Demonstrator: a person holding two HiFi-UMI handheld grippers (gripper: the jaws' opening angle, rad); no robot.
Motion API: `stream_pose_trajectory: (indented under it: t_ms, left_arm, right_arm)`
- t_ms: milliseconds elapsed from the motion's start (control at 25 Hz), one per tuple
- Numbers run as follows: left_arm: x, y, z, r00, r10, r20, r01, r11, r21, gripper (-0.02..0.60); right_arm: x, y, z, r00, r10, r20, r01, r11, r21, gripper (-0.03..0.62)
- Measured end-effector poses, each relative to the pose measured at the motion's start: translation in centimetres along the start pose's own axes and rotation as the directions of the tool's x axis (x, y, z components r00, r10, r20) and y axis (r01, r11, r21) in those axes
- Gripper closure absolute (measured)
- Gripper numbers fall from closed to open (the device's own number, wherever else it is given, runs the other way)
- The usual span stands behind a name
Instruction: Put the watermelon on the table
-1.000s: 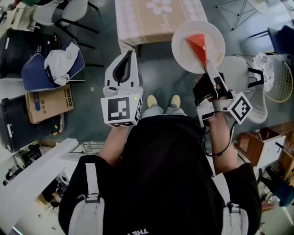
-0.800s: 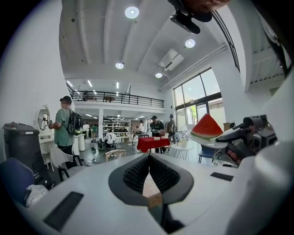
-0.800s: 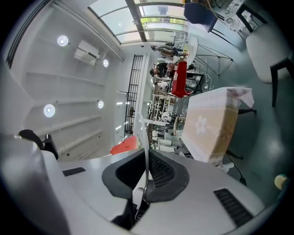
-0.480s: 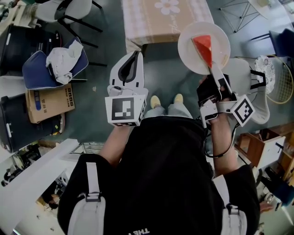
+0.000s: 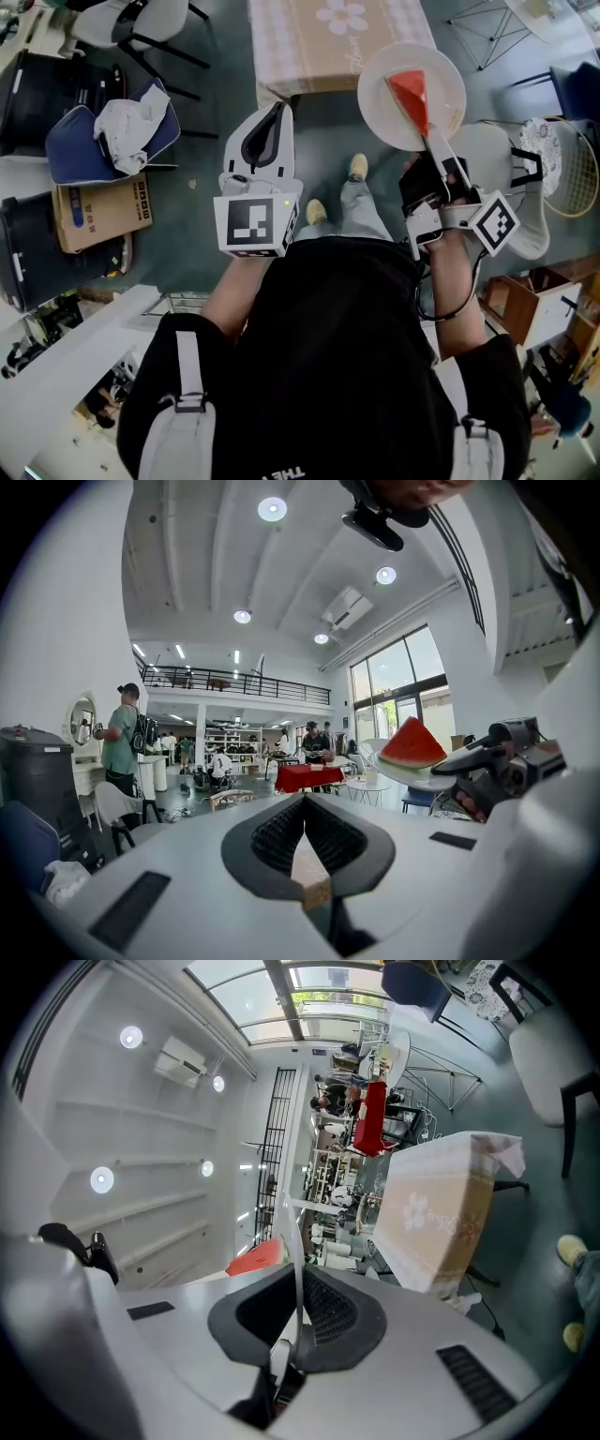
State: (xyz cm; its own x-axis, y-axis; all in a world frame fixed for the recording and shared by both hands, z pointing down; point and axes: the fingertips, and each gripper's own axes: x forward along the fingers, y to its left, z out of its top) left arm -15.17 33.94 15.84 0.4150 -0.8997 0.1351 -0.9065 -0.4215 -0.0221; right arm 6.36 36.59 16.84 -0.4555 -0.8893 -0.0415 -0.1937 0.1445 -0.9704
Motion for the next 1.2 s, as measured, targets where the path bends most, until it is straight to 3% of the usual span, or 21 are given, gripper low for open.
stream_pose_trajectory:
  t_ms: [440, 720, 1200]
  left_arm:
    - [4.5, -0.5, 1.1, 0.999, 0.034, 0.022, -0.035, 0.999, 0.031, 0.569]
    - [10.8, -1.0, 2.5, 0.999, 0.047, 0.006, -0.047, 0.998, 0.052, 0.569]
    - [16.6, -0.3, 2.8, 0.997, 0.07, -0.018, -0.069, 0.995, 0.067, 0.569]
  right_arm:
    - [3.4, -1.8, 3.9, 0.999, 0.035, -0.037, -0.035, 0.999, 0.003, 0.566]
    - [7.6, -3.1, 9.6, 0.998, 0.033, -0.061, -0.033, 0.999, 0.008, 0.566]
    - [12.2, -5.0, 13.4, 0.995, 0.038, -0.096, -0.035, 0.999, 0.027, 0.566]
